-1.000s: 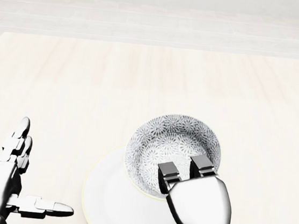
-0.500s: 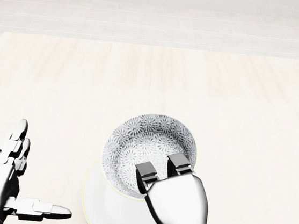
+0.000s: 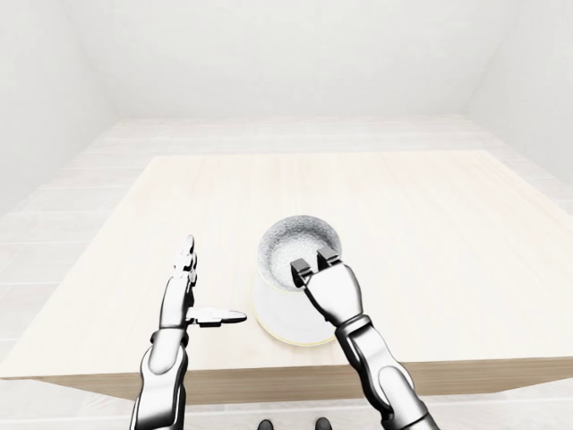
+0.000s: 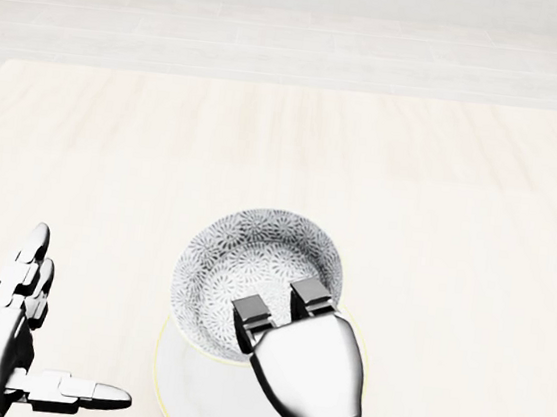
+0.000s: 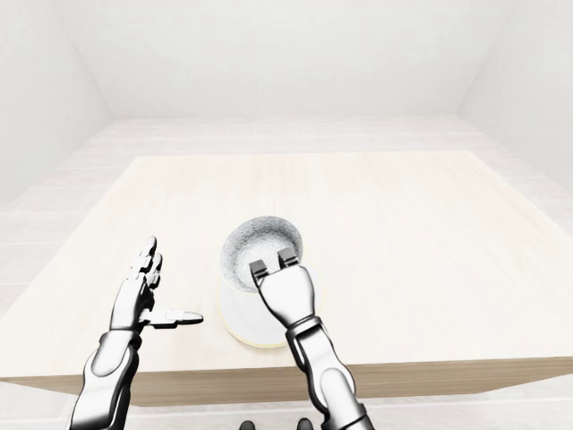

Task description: Put the bowl on the plate.

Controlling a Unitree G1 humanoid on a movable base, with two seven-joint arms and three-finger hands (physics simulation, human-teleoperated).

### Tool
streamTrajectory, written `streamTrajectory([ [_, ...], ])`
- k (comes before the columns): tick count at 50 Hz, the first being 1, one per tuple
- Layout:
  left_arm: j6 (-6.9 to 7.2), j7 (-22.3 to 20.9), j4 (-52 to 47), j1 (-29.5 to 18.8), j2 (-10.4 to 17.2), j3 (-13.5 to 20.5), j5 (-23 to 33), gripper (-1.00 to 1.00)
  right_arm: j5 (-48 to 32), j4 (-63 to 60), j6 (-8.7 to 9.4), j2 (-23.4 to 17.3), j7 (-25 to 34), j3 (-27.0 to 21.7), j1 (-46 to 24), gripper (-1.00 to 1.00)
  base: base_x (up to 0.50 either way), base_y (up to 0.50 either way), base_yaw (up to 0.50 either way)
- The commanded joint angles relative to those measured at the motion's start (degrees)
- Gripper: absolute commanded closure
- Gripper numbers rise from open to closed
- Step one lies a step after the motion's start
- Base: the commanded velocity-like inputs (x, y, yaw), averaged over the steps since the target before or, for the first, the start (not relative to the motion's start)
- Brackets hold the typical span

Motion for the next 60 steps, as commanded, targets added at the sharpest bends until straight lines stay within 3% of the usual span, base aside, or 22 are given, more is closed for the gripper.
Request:
streamTrajectory([
  [1,0.51,0.0,-0.5,0.0,0.0,0.0,0.0,-1.00,-0.5,1.2,0.00,0.2,-2.8,0.5,-0.3,1.00,0.00,0.00,0.00],
  [8,1.04,0.0,-0.7,-0.4,0.1,0.2,0.0,-1.00,-0.4,0.6,0.00,-0.2,-2.6,0.9,0.8,1.00,0.00,0.00,0.00],
  [34,-0.18,0.2,0.5,-0.1,0.1,-0.3,0.2,-1.00,0.3,2.0,0.00,-1.5,-5.4,1.5,3.9,1.00,0.00,0.00,0.00],
  [60,0.16,0.1,0.2,-0.2,0.1,-0.2,0.5,-1.00,1.0,5.8,0.00,-1.8,-8.3,1.6,4.1,1.00,0.00,0.00,0.00],
])
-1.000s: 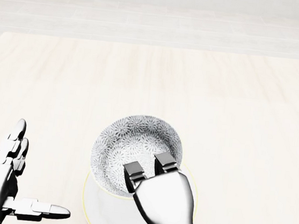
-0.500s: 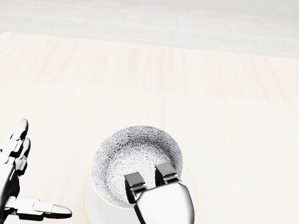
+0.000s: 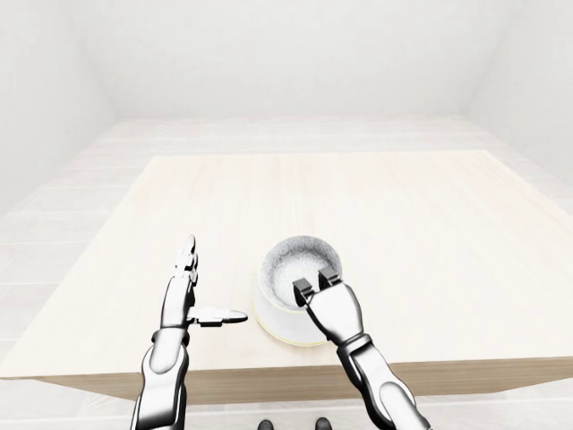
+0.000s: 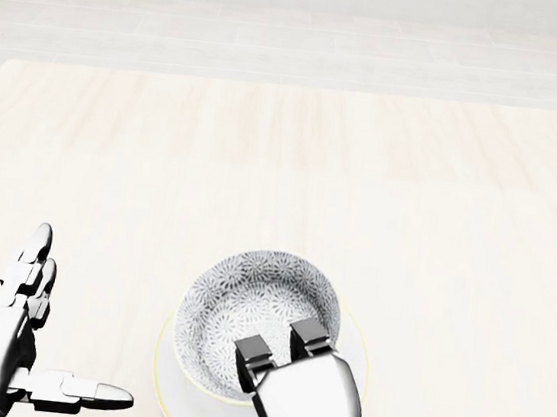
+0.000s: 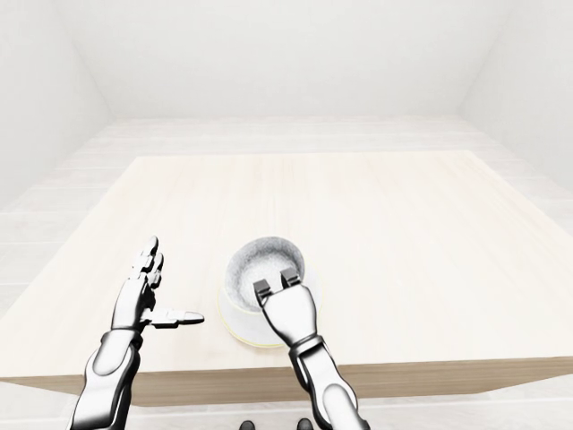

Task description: Put the bowl on the plate.

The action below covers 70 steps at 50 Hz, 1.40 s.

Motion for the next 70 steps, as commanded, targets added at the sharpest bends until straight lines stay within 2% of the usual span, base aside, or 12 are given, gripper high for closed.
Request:
streamTrajectory([
  [1,0.06,0.0,0.0,-0.1,0.1,0.1,0.1,-1.00,-0.5,-0.2,0.00,-0.2,-2.0,-0.1,0.2,1.00,0.00,0.00,0.00],
  [8,-0.53,0.0,0.5,0.1,0.0,0.1,0.2,-1.00,-0.4,-0.1,0.00,-0.2,-1.8,-0.2,0.2,1.00,0.00,0.00,0.00],
  [21,-0.41,0.1,0.5,-0.1,0.0,-0.1,0.2,-1.00,-0.3,-1.5,0.00,-0.7,-1.1,-0.1,1.1,0.96,0.00,0.00,0.00],
  [42,-0.37,0.3,1.3,-0.9,0.1,-0.3,0.2,-1.00,0.0,-2.4,0.00,-1.0,-0.1,-0.2,1.8,0.74,0.00,0.00,0.00],
  [57,0.50,0.4,0.8,-1.6,0.1,-0.7,0.5,-1.00,-0.3,-2.5,0.00,-1.1,0.2,0.0,1.9,0.58,0.00,0.00,0.00],
  [70,-0.16,0.5,1.5,-1.5,0.2,-0.8,0.7,-1.00,-0.3,-3.5,0.00,-1.2,1.0,0.2,2.4,0.46,0.00,0.00,0.00],
])
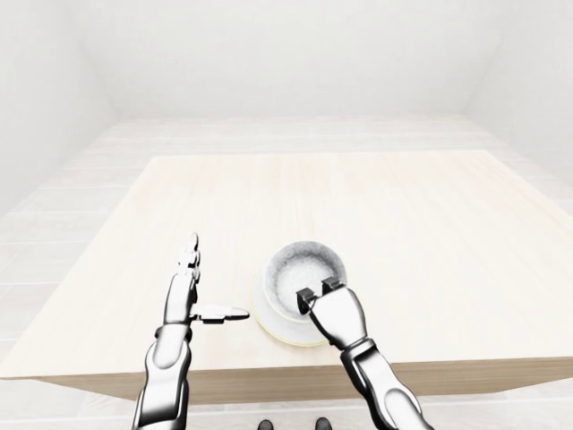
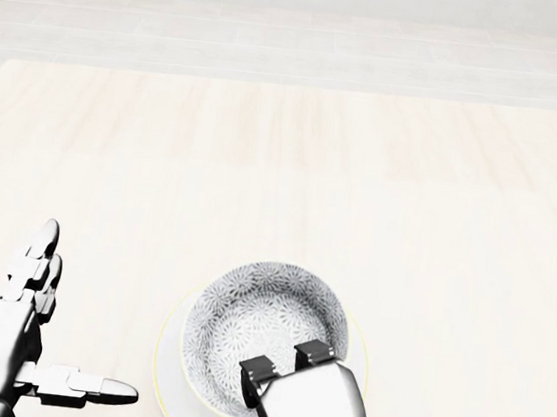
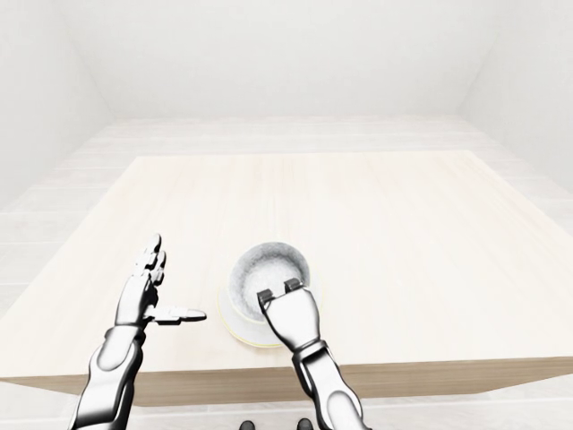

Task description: Put the bowl on the plate.

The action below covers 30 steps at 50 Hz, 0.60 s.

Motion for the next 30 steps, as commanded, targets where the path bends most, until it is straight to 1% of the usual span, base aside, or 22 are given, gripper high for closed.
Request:
streamTrajectory([
  [1,-0.28,0.1,0.3,0.0,0.0,-0.1,0.0,-1.00,-0.2,-1.3,0.00,-0.1,-0.9,0.1,0.3,0.41,0.00,0.00,0.00],
  [7,-0.58,0.0,0.6,0.2,0.0,0.0,0.0,-1.00,-0.1,-2.2,0.00,-0.4,-0.8,0.1,1.0,0.33,0.00,0.00,0.00],
  [9,-0.79,0.0,0.7,0.3,0.0,-0.1,0.1,-1.00,-0.2,-2.3,0.00,-0.4,-0.7,0.2,1.0,0.25,0.00,0.00,0.00],
  [15,-0.80,-0.1,0.7,0.3,0.1,0.0,0.0,-1.00,-0.4,-2.6,0.00,-0.5,-0.6,0.3,1.3,0.22,0.00,0.00,0.00],
  [18,-0.71,-0.1,0.6,0.3,0.1,0.0,0.0,-1.00,-0.4,-2.8,0.00,-0.6,-0.6,0.4,1.5,0.15,0.00,0.00,0.00],
  [23,-0.90,-0.1,0.6,0.6,0.1,0.1,0.1,-1.00,-0.3,-3.5,0.00,-0.8,-0.1,0.4,1.7,0.13,0.00,0.00,0.00],
  [30,-1.06,-0.2,0.5,0.8,0.0,0.2,0.0,-1.00,-0.4,-3.7,0.00,-1.0,0.1,0.6,2.1,-0.09,0.00,0.00,0.00],
])
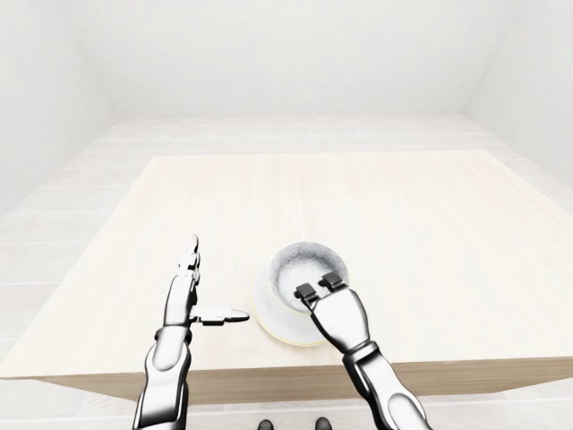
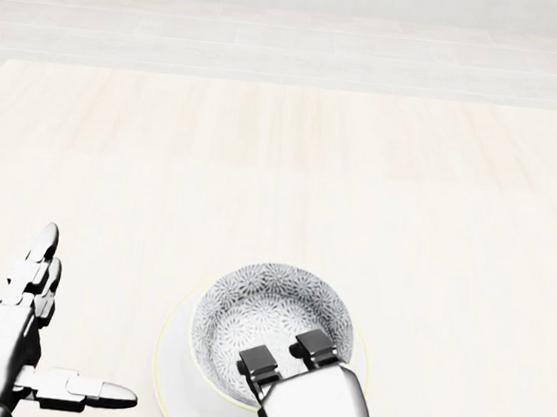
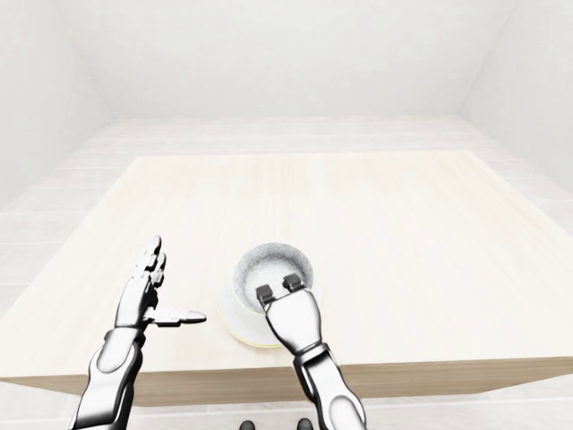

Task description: Put the bowl on the plate.

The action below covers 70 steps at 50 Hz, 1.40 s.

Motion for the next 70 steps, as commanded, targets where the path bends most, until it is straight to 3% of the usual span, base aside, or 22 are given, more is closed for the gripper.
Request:
streamTrajectory([
  [1,-0.22,-0.1,-0.1,0.3,0.0,0.1,0.0,-1.00,-0.1,-0.7,0.00,-0.3,0.2,0.2,0.6,-0.09,0.00,0.00,0.00],
  [20,-0.49,-0.1,0.4,0.1,0.1,0.2,0.0,-1.00,-0.1,-3.3,0.00,-1.0,1.5,0.8,2.2,-0.36,0.00,0.00,0.00],
  [32,-0.77,-0.1,0.9,0.0,0.1,0.1,0.1,-1.00,0.2,-9.1,0.00,-2.3,4.1,0.1,4.8,-0.33,0.00,0.00,0.00],
  [42,0.08,0.1,0.7,-1.0,0.1,0.1,0.0,-1.00,0.7,-12.7,0.00,-3.0,6.8,-1.3,5.9,-0.29,0.00,0.00,0.00],
  [55,1.58,0.0,-0.3,-1.6,0.5,0.1,0.0,-1.00,5.7,-17.5,0.00,-3.4,8.3,-6.1,8.1,-0.36,0.00,0.00,0.00],
  [70,1.90,0.1,-0.6,-1.8,0.5,0.0,0.3,-1.00,9.5,-20.0,0.00,-2.6,9.1,-13.2,10.0,-0.46,0.00,0.00,0.00],
])
